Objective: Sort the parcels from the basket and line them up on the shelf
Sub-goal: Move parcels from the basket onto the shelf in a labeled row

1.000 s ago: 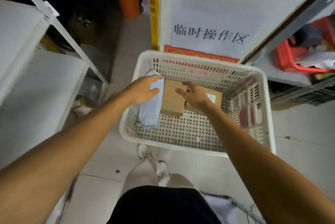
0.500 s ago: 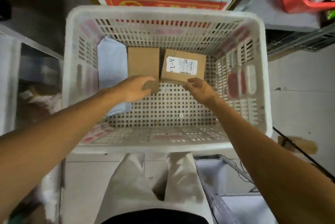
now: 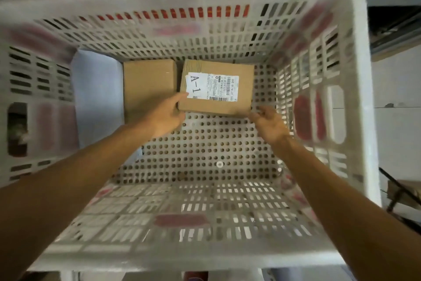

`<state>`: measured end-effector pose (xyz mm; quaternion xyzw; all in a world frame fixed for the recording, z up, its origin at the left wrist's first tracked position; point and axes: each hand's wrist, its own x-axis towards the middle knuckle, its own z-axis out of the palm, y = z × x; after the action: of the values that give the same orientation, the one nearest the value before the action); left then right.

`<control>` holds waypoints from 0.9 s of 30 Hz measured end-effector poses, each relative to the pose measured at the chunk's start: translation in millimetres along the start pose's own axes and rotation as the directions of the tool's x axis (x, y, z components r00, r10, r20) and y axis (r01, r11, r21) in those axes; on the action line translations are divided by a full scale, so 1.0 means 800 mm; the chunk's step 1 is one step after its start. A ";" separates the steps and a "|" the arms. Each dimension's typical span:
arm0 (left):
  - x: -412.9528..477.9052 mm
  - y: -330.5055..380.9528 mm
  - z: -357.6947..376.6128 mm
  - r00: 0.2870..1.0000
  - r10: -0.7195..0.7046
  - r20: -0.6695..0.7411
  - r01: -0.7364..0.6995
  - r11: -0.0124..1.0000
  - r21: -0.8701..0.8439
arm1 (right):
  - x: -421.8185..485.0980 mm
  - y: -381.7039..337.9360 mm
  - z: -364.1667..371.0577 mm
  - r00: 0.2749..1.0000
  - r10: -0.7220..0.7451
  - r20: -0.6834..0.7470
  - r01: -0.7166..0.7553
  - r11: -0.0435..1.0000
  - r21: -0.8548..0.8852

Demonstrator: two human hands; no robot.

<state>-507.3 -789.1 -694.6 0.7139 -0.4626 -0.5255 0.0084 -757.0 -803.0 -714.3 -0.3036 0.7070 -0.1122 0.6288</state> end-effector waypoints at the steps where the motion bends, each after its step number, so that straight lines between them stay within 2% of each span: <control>1: 0.006 0.002 0.003 1.000 -0.005 -0.031 0.005 1.000 -0.010 | 0.009 0.001 0.004 1.000 0.003 0.019 -0.004 0.999 0.044; 4: 0.028 0.001 0.020 0.997 0.005 -0.083 -0.004 1.000 0.017 | 0.034 0.010 0.019 0.998 0.007 0.066 -0.016 0.991 0.136; 8: 0.044 0.010 0.037 0.985 -0.008 -0.174 0.021 0.997 0.069 | 0.039 0.020 0.032 0.999 -0.045 -0.016 0.046 0.996 0.078; 11: 0.039 0.018 0.049 0.976 0.028 -0.214 0.013 0.983 0.184 | 0.033 0.030 0.032 0.999 -0.028 -0.035 0.033 0.989 0.147; 13: 0.029 0.018 0.060 0.985 0.027 -0.171 0.006 0.981 0.194 | 0.022 0.034 0.027 0.995 -0.008 -0.097 0.019 0.993 0.113; 16: 0.008 0.012 0.080 0.999 -0.027 -0.025 0.030 0.988 0.151 | 0.004 0.042 0.013 0.984 0.035 -0.176 -0.014 0.992 0.123; 18: 0.002 0.006 0.090 0.999 -0.040 -0.011 0.042 0.987 0.154 | -0.003 0.050 0.007 0.979 0.065 -0.193 -0.046 0.994 0.104; 23: 0.019 0.000 0.086 0.975 0.029 -0.218 0.031 0.964 0.265 | 0.001 0.069 0.010 0.979 0.070 -0.191 -0.061 0.997 0.052; 25: 0.031 0.003 0.078 0.966 0.083 -0.246 -0.015 0.963 0.268 | 0.002 0.072 0.016 0.974 0.091 -0.205 -0.081 0.995 0.056; 27: 0.040 0.009 0.072 0.962 0.183 -0.203 -0.111 0.940 0.323 | 0.003 0.078 0.022 0.960 0.142 -0.243 -0.117 0.986 0.114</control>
<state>-555.0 -787.2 -741.0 0.7255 -0.5873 -0.3587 -0.0101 -758.0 -751.5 -753.3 -0.2085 0.7926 -0.1429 0.5548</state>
